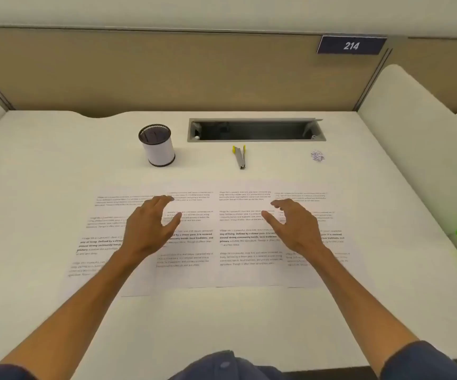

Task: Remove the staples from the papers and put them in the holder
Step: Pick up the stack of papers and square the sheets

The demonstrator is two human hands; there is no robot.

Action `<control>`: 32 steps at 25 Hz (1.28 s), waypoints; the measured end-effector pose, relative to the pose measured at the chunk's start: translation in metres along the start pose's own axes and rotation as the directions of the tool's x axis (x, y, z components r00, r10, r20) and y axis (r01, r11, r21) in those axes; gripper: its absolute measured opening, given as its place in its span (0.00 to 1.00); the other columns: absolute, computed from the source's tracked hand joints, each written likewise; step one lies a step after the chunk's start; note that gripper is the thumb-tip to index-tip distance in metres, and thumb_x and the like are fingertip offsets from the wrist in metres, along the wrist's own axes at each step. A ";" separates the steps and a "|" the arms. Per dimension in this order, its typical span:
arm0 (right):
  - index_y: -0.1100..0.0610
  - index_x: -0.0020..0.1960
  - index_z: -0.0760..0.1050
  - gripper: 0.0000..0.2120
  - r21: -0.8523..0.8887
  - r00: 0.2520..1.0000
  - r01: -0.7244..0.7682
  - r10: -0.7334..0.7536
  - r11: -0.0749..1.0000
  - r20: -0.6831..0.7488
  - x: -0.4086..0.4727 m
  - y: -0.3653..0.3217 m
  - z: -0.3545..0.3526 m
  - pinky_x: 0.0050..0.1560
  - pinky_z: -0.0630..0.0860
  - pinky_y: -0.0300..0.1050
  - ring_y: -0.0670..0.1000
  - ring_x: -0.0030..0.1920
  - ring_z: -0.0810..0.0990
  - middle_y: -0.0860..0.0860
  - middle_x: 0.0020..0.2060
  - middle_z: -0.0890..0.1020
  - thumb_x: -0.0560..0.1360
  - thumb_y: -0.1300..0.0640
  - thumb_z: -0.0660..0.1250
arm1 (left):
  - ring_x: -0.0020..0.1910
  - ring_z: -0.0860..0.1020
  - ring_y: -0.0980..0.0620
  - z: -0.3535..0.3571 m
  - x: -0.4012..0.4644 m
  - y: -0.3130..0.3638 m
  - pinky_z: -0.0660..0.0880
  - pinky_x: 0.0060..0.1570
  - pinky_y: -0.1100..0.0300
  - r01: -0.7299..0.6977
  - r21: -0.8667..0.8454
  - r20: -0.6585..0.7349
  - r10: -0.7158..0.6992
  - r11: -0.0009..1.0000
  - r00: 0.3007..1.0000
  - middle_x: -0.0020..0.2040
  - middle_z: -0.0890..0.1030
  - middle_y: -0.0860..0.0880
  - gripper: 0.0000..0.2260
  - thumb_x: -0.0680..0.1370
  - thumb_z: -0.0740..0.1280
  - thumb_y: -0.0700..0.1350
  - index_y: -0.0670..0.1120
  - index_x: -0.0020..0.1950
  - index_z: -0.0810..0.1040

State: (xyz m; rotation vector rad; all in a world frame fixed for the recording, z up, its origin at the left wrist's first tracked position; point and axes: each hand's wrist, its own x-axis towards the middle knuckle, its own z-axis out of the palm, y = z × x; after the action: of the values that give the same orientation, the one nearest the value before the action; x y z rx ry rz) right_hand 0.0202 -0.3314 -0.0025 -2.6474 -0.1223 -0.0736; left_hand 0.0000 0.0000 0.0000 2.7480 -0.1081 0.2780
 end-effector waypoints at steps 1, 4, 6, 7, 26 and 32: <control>0.49 0.64 0.73 0.23 -0.018 1.000 0.000 0.001 1.000 0.016 -0.003 0.000 0.004 0.56 0.73 0.47 0.47 0.61 0.74 0.44 0.61 0.77 0.77 0.36 0.58 | 0.59 0.78 0.43 0.004 -0.005 -0.002 0.75 0.52 0.47 0.019 -0.008 0.021 -0.019 1.000 1.000 0.63 0.80 0.47 0.26 0.75 0.58 0.61 0.45 0.64 0.76; 0.50 0.65 0.72 0.23 -0.050 0.996 -0.011 0.015 0.999 0.083 -0.015 0.008 0.022 0.58 0.71 0.48 0.48 0.64 0.71 0.45 0.64 0.74 0.77 0.37 0.59 | 0.61 0.77 0.43 0.021 -0.021 -0.009 0.75 0.54 0.46 0.060 0.014 0.083 -0.061 0.998 0.995 0.64 0.79 0.46 0.26 0.75 0.59 0.60 0.45 0.65 0.76; 0.51 0.66 0.72 0.23 -0.063 0.992 -0.012 0.020 0.998 0.122 -0.021 0.013 0.031 0.58 0.71 0.48 0.49 0.65 0.70 0.46 0.64 0.74 0.77 0.38 0.60 | 0.61 0.77 0.43 0.031 -0.029 -0.014 0.75 0.55 0.46 0.070 0.025 0.108 -0.072 0.997 0.991 0.64 0.79 0.46 0.27 0.75 0.57 0.62 0.45 0.65 0.76; 0.51 0.66 0.72 0.23 -0.074 0.991 -0.006 0.016 0.997 0.135 -0.022 0.015 0.034 0.58 0.71 0.48 0.49 0.65 0.71 0.46 0.64 0.73 0.77 0.38 0.60 | 0.62 0.77 0.43 0.034 -0.031 -0.016 0.75 0.55 0.46 0.072 0.025 0.116 -0.075 0.997 0.990 0.64 0.78 0.46 0.29 0.75 0.56 0.63 0.45 0.65 0.76; 0.50 0.77 0.56 0.41 -0.243 0.988 -0.112 0.135 0.964 0.078 -0.039 0.051 0.037 0.73 0.54 0.55 0.51 0.77 0.52 0.50 0.78 0.55 0.72 0.28 0.42 | 0.77 0.54 0.42 0.044 -0.062 -0.057 0.55 0.72 0.39 0.309 0.147 0.055 -0.319 0.940 0.946 0.77 0.61 0.42 0.40 0.71 0.50 0.72 0.48 0.74 0.67; 0.49 0.77 0.55 0.39 -0.254 0.984 -0.122 0.149 0.959 0.093 -0.029 0.028 0.050 0.73 0.54 0.56 0.52 0.77 0.52 0.51 0.78 0.54 0.73 0.29 0.42 | 0.76 0.59 0.43 0.058 -0.052 -0.026 0.58 0.71 0.40 0.287 0.148 0.080 -0.301 0.946 0.950 0.77 0.62 0.43 0.39 0.72 0.49 0.72 0.50 0.75 0.67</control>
State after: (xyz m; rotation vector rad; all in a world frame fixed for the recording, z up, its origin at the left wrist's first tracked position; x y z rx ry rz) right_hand -0.0043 -0.3341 -0.0617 -2.9020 0.0355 0.1117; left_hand -0.0378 0.0043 -0.0727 2.8607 0.3048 0.0649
